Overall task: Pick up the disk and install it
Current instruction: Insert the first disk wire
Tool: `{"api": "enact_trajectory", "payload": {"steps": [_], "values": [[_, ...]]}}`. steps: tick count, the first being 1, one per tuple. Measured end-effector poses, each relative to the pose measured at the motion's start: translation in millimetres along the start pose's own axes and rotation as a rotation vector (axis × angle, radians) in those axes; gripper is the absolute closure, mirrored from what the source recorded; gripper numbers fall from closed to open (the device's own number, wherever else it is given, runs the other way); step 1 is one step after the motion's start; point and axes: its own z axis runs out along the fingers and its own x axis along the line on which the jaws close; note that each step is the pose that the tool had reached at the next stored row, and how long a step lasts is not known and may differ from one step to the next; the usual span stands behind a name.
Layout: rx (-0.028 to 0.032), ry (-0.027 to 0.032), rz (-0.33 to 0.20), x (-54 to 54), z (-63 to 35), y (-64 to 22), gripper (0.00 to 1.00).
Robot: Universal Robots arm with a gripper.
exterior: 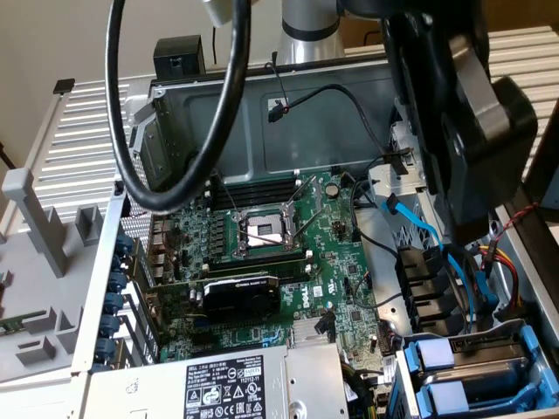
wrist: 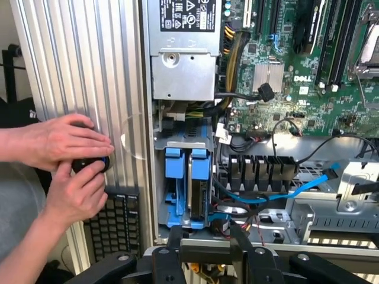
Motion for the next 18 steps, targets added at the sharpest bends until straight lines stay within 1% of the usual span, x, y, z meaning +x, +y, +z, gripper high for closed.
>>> {"api": "enact_trajectory", "payload": {"steps": [2, 4, 5, 6, 12, 18], "values": [[-0.0016, 0.0012, -0.001, 0.0, 0.8, -2.1, 0.55], [-0.0037, 0.0086, -0.004, -1.9, 0.9, -3.0, 0.55], [-0.0039, 0.0106, -0.004, -2.7, 1.2, -3.9, 0.55], [-0.0040, 0.0114, -0.005, -3.4, 1.5, -4.9, 0.55], [-0.0055, 0.0118, -0.005, -7.3, 2.9, -14.4, 0.55], [-0.0074, 0.0119, -0.005, -13.5, 3.5, -20.2, 0.55]]}}
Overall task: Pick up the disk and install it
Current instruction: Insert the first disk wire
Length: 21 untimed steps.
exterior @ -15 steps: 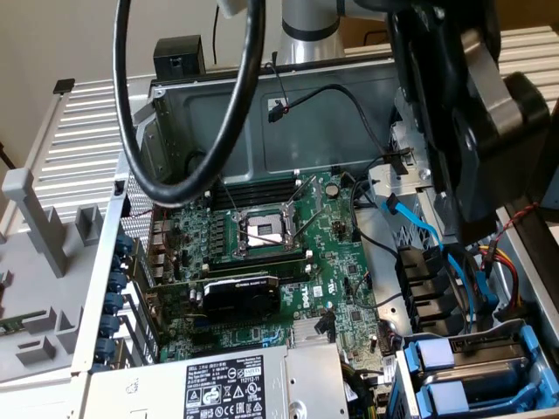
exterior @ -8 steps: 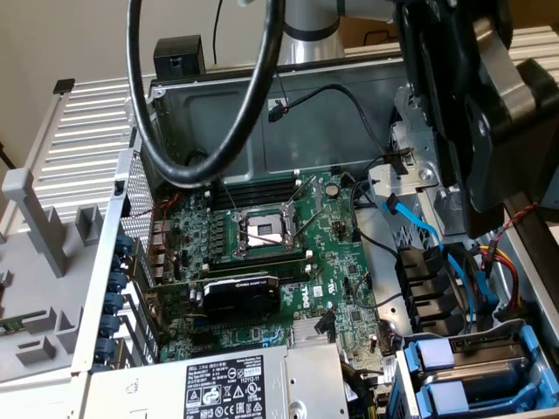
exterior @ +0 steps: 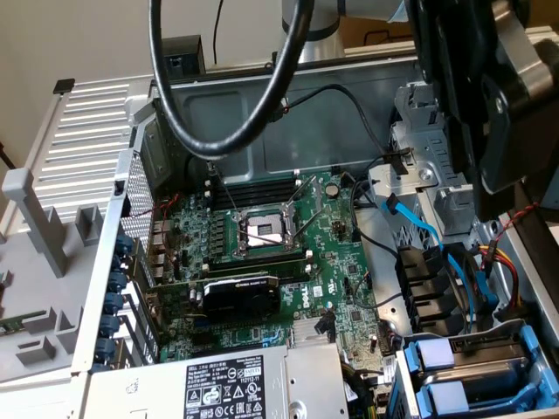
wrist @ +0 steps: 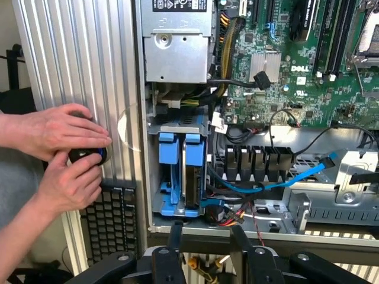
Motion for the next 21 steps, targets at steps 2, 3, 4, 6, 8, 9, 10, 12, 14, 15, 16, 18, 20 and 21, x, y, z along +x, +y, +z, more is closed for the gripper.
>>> {"api": "enact_trajectory", "payload": {"steps": [2, 3, 4, 6, 8, 9, 10, 12, 14, 15, 16, 18, 20, 21], "values": [[-0.0010, 0.0000, 0.000, -2.2, 0.1, -1.5, 0.55], [-0.0016, 0.0000, 0.000, -3.2, 0.2, -2.2, 0.55], [-0.0022, -0.0001, 0.000, -4.4, 0.3, -3.0, 0.55], [-0.0036, -0.0001, 0.000, -6.6, 0.5, -4.3, 0.55], [-0.0064, -0.0002, -0.001, -8.7, 0.7, -5.8, 0.55], [-0.0101, -0.0003, -0.001, -9.5, 1.0, -6.4, 0.55], [-0.0152, -0.0005, -0.001, -10.0, 1.0, -6.7, 0.55], [-0.0335, -0.0008, -0.002, -10.5, 1.1, -6.8, 0.55], [-0.0562, -0.0007, -0.002, -10.9, 0.9, -6.9, 0.55], [-0.0625, -0.0007, -0.001, -11.3, 1.0, -6.9, 0.55], [-0.0678, -0.0006, -0.001, -11.8, 0.9, -7.0, 0.55], [-0.0771, -0.0006, -0.001, -12.9, 1.0, -7.4, 0.55], [-0.0847, -0.0005, -0.001, -14.1, 1.1, -8.1, 0.55], [-0.0880, -0.0006, -0.001, -14.8, 1.2, -8.6, 0.55]]}}
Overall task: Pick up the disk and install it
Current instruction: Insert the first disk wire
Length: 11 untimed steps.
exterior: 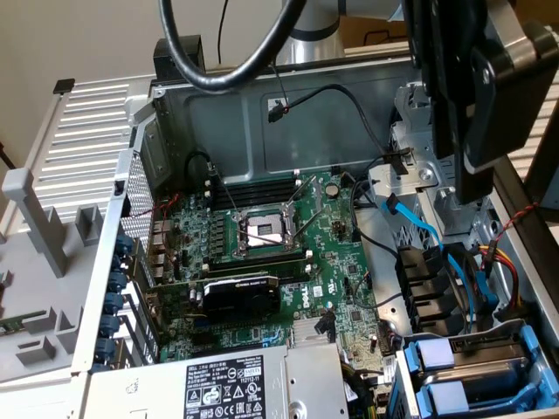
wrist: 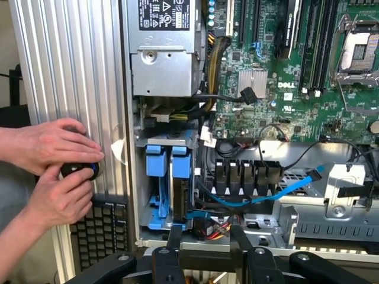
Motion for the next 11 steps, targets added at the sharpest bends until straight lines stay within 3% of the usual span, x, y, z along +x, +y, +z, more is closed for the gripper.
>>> {"api": "enact_trajectory", "payload": {"steps": [5, 11], "values": [[-0.0142, -0.0003, -0.001, -3.3, 0.5, -3.1, 0.55], [-0.0153, 0.0015, 0.006, -7.6, 1.2, -6.9, 0.55]]}}
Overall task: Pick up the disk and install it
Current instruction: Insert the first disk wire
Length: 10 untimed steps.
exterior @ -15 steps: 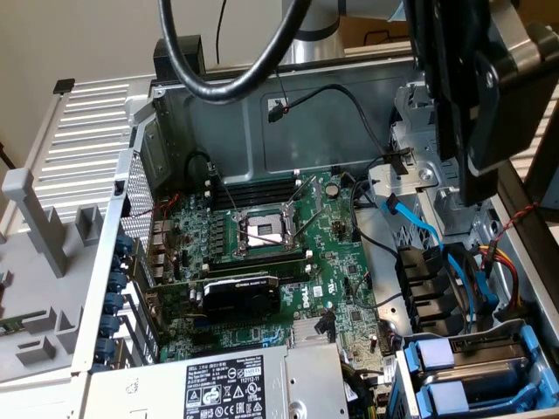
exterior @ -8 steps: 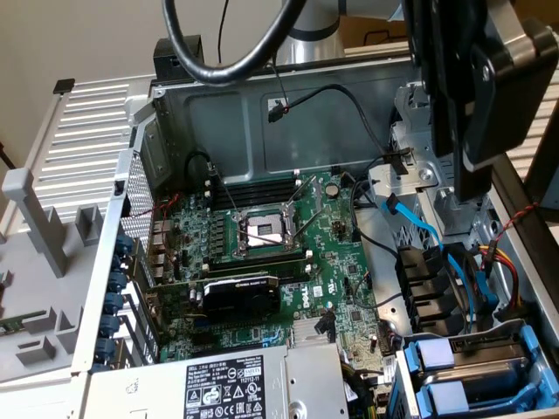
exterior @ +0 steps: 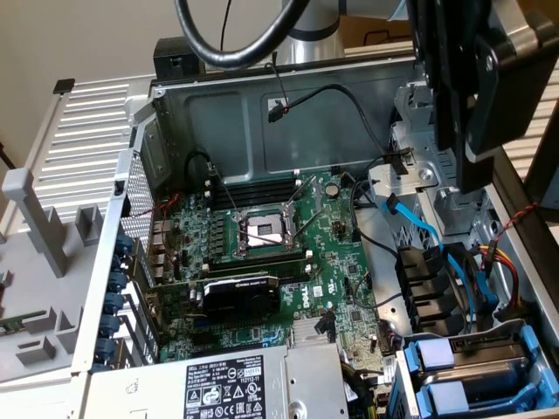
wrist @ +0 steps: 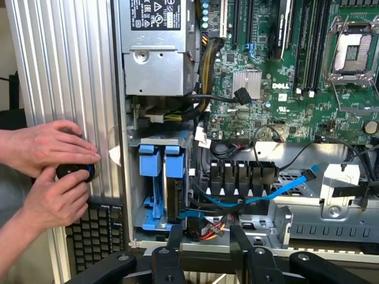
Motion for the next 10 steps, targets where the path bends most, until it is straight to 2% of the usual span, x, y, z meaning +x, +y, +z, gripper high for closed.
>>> {"api": "enact_trajectory", "payload": {"steps": [5, 10], "values": [[-0.0013, 0.0040, 0.015, -2.2, 0.4, -2.5, 0.55], [-0.0042, 0.0128, 0.052, -2.8, 1.3, -3.3, 0.55]]}}
